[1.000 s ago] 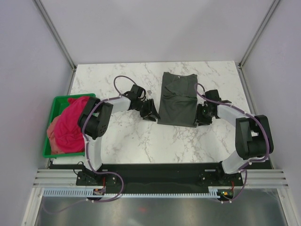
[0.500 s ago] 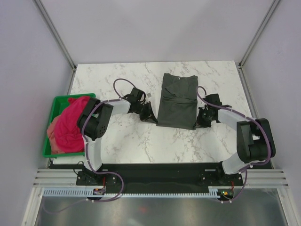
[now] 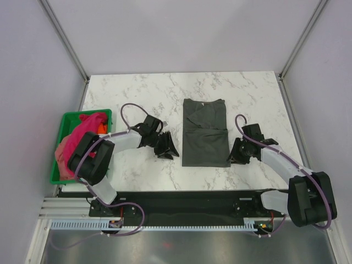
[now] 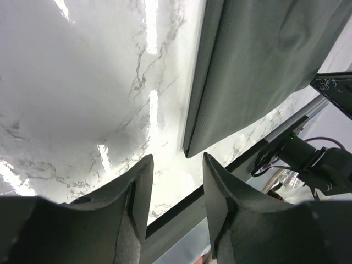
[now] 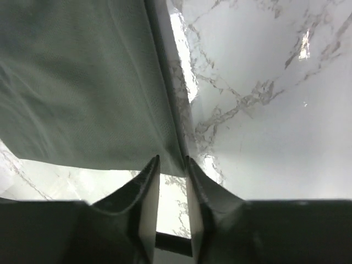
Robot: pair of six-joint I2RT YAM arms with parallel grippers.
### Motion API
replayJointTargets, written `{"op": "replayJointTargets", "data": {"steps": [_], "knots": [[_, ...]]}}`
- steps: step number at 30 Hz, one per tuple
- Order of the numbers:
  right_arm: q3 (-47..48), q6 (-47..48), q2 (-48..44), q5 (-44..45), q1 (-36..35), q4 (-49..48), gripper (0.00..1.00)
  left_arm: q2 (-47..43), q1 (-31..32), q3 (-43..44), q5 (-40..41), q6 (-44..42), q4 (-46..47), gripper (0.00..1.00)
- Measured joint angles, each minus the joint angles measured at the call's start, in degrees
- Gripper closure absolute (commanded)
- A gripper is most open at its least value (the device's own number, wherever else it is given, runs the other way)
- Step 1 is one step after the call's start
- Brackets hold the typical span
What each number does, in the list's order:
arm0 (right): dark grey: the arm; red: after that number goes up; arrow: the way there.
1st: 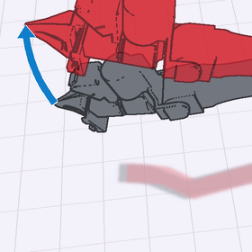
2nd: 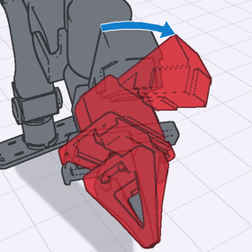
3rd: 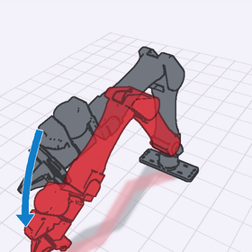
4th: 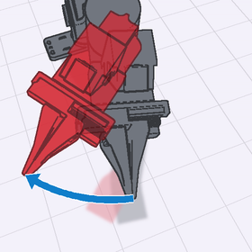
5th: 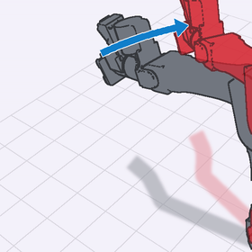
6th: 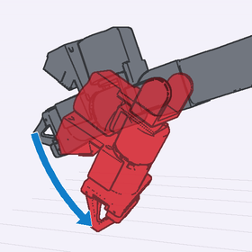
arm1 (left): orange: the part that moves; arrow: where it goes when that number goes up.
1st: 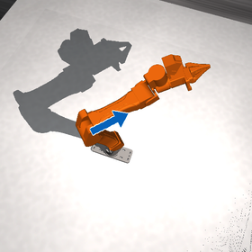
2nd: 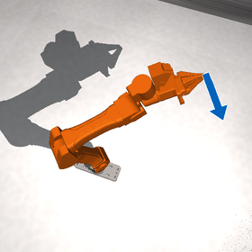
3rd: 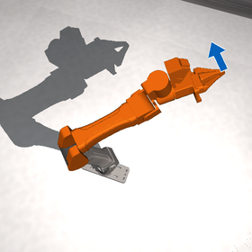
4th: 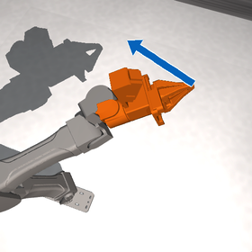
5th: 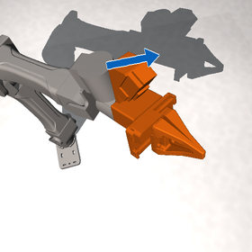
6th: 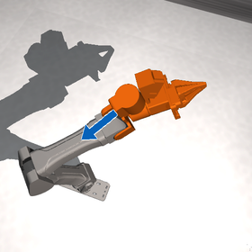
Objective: Fold and stack the t-shirts
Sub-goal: Fold the tshirt
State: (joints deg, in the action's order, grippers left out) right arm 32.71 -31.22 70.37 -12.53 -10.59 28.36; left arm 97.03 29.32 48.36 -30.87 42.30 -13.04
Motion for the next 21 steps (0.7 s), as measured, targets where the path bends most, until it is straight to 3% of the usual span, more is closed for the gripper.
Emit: {"op": "replayJointTargets", "data": {"steps": [6,13,21], "knots": [[7.52,2.43,1.77,2.51,-0.02,0.94,0.67,-1.11,-1.03,3.96,2.21,-0.42,-1.60,0.51],[22.69,11.98,17.92,3.45,0.00,-2.47,0.64,10.58,-2.54,20.28,3.65,-6.05,-0.74,0.55],[25.53,26.86,22.73,1.20,2.60,-3.06,0.59,19.06,-2.71,27.76,3.80,-12.50,-0.87,0.54]]}}
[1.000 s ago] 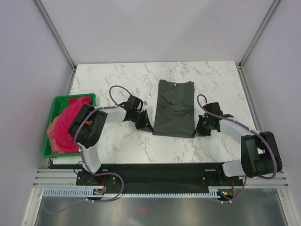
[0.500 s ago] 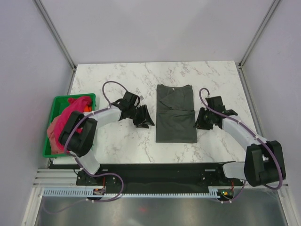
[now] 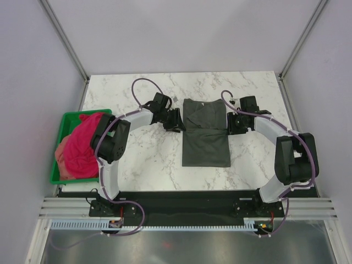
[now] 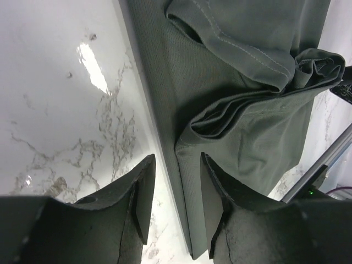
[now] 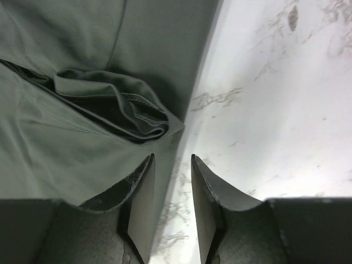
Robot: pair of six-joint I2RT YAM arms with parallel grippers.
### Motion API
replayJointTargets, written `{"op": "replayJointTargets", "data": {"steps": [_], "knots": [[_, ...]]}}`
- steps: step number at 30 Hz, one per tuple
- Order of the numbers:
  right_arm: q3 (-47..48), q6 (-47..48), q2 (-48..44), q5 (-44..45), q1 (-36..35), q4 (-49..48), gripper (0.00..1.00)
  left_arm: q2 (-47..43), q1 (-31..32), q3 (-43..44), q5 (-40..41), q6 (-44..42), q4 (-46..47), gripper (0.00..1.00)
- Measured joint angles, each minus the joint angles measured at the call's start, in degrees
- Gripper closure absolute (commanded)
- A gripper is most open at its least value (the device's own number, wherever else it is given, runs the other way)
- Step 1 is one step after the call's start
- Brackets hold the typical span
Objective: Fold and stack the t-shirts
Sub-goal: Fold the tshirt
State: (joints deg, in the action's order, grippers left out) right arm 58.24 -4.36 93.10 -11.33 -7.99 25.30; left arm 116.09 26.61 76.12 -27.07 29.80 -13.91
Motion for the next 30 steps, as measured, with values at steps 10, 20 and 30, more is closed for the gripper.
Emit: {"op": "replayJointTargets", "data": {"steps": [10,20,30], "knots": [[0.44,8.61,3.63,-6.64,2.91,-1.20,0.57,2.38,-0.02,2.40,-0.07,-3.63,-0.15,0.57],[0.28,13.16,3.63,-9.99,2.84,-5.84,0.58,2.84,-0.02,4.02,-0.33,-5.05,-0.46,0.60],[0.28,15.80,4.33,-11.41,2.84,-8.33,0.62,4.07,0.04,5.27,-2.25,-5.29,-0.50,0.65]]}}
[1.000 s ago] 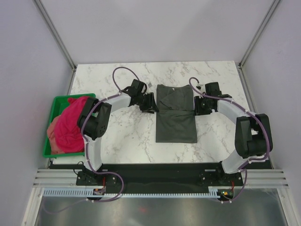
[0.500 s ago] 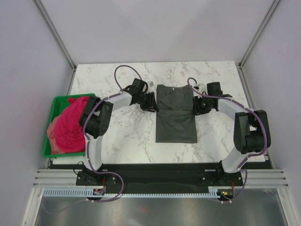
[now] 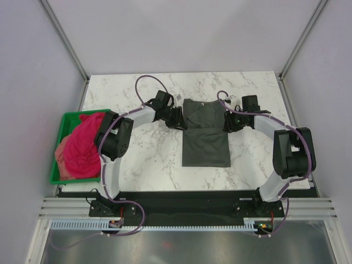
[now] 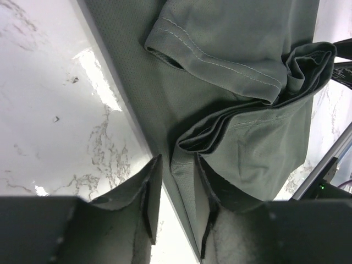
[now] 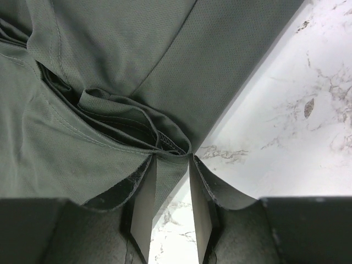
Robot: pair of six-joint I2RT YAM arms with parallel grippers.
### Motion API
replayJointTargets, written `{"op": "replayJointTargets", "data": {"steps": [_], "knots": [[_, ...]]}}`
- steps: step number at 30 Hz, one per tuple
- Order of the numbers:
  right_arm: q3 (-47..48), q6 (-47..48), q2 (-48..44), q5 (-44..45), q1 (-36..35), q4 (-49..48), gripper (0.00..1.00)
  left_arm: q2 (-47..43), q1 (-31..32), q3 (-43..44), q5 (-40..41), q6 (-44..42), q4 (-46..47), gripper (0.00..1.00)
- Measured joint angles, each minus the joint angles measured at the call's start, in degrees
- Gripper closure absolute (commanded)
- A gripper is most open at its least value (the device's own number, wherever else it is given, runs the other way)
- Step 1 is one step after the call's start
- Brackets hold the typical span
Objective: Fold and stack the t-shirts
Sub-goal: Fold the tshirt
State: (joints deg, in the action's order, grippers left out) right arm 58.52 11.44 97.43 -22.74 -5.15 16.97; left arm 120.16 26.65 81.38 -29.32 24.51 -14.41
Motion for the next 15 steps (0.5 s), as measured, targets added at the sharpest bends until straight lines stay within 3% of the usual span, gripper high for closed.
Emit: {"op": "replayJointTargets", "data": {"steps": [6,11,15], "knots": [[0.00,0.04,1.16,-0.52,0.00,-0.28,0.62,0.13,0.22,0.59,-1.03,0.02,-0.02,0.79],[0.00,0.02,1.16,-0.46,0.00,-0.59,0.62,0.13,0.31,1.01,-1.27,0.04,0.00,0.97],[0.00,-0.07,1.16,-0.37,0.00,-0.74,0.62,0.13,0.48,1.09,-1.29,0.07,0.00,0.98]]}}
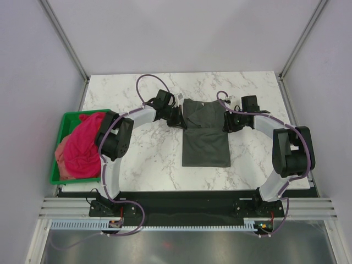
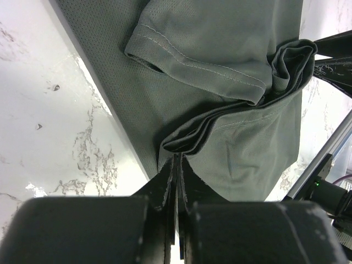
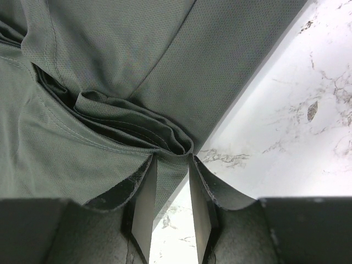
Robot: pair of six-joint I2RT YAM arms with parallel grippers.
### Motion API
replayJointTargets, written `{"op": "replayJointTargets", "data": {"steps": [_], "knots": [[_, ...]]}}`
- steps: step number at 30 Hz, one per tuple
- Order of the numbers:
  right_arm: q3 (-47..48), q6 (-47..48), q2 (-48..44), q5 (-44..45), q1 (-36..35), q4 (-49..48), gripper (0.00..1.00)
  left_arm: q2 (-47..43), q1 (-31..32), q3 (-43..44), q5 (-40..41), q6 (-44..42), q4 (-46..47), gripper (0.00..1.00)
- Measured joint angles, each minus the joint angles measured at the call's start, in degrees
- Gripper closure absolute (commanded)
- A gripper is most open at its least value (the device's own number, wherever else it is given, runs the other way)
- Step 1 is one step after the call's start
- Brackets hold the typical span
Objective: Fold and stack the t-shirts
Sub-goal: Fold the tshirt
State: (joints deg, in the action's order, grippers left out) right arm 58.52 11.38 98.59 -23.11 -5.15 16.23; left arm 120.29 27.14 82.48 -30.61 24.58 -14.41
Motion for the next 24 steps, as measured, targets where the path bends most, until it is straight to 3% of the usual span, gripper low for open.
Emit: {"op": "replayJointTargets", "data": {"steps": [9,10,12,15,23,24], "knots": [[0.00,-0.13,0.00,0.04,0.00,-0.31,0.62,-0.35,0.00,-0.17,1.53,0.04,-0.04,0.96],[0.00,-0.17,0.00,0.04,0.00,-0.37,0.62,-0.48,0.00,-0.17,1.81,0.04,-0.02,0.82],[0.00,-0.20,0.00,0.04,0.00,-0.37,0.62,-0.66,0.00,-0.20,2.25,0.33,0.00,0.68],[0.00,-0.22,0.00,0.04,0.00,-0.39,0.62,-0.68,0.00,-0.22,2.64,0.55,-0.02,0.62],[0.00,-0.61,0.00,0.04,0.00,-0.42,0.62,-0.63,0.44,-0.11,2.69,0.48,-0.02,0.60],[0.00,-0.63,0.00,0.07,0.00,-0.39,0.62,-0.55,0.63,0.00,2.69,0.46,-0.02,0.72]]}}
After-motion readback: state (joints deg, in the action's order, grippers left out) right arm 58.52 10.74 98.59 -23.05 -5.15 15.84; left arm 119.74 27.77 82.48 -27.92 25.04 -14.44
